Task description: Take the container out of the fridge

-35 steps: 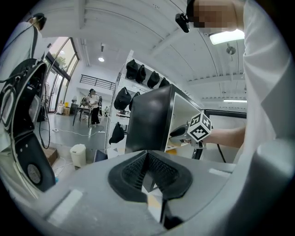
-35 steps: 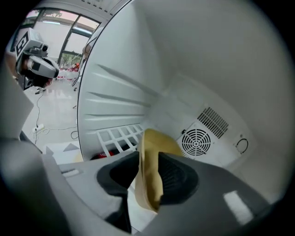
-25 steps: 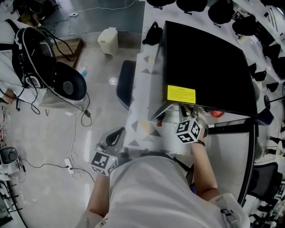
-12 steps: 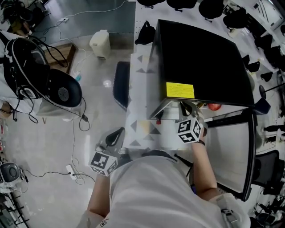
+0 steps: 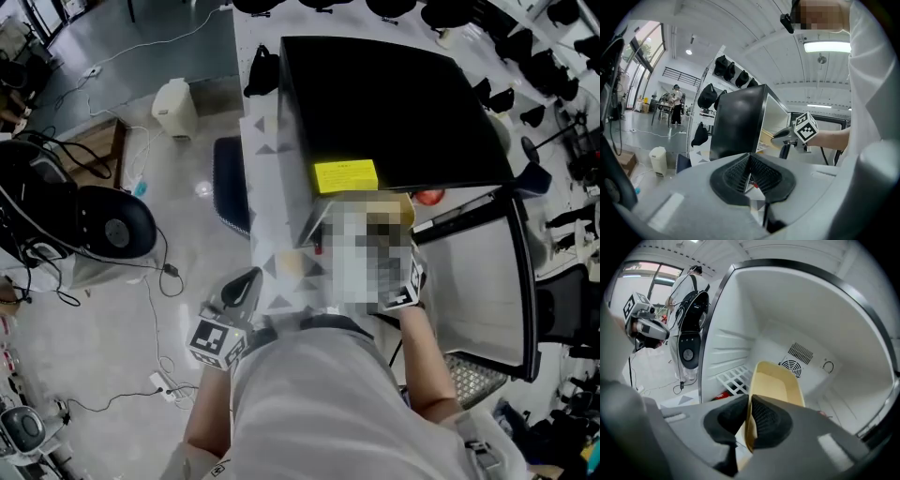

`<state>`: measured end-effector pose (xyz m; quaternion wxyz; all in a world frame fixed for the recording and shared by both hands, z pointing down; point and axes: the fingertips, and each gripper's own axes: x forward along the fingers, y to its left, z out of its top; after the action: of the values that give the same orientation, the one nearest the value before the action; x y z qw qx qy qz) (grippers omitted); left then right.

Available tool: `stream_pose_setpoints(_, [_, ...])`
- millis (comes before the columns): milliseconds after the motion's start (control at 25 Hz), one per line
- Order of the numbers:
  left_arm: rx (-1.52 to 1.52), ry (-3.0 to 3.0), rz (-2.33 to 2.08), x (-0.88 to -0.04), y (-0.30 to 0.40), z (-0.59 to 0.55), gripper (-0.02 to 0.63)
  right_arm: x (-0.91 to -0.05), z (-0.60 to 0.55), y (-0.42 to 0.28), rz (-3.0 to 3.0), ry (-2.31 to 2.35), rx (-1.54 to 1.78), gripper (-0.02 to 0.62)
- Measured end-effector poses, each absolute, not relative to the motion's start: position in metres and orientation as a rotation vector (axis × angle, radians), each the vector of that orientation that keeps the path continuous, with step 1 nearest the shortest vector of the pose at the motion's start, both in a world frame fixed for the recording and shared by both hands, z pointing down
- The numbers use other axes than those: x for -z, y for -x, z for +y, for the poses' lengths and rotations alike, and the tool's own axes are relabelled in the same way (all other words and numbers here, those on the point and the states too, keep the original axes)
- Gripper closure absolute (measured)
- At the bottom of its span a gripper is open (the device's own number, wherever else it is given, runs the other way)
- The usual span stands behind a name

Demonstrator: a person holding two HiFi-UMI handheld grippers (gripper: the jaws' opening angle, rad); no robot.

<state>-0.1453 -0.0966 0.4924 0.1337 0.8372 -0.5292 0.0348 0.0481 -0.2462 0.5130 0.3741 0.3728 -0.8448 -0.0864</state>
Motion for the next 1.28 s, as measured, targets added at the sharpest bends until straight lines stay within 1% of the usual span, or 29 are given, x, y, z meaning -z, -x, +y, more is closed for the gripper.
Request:
stream_pose_setpoints(400, [-0.136, -2.594, -1.264, -0.494, 0.101, -0.116, 0.598, -0.515, -0.2, -0.086, -2.185, -1.101, 0.077, 0.569])
stream_pose_setpoints(880, [-0.186, -2.744, -0.922, -0.497, 0.03, -0.128, 0.598, -0.524, -0.146, -0.135, -2.18, -1.28, -0.1, 0.569])
stream_pose_setpoints(1280, [-0.22, -2.821, -0.676, -0.499, -0.025, -0.13, 0.598, -0.528, -0.102, -0.158, -2.201, -1.421, -0.269, 0.569])
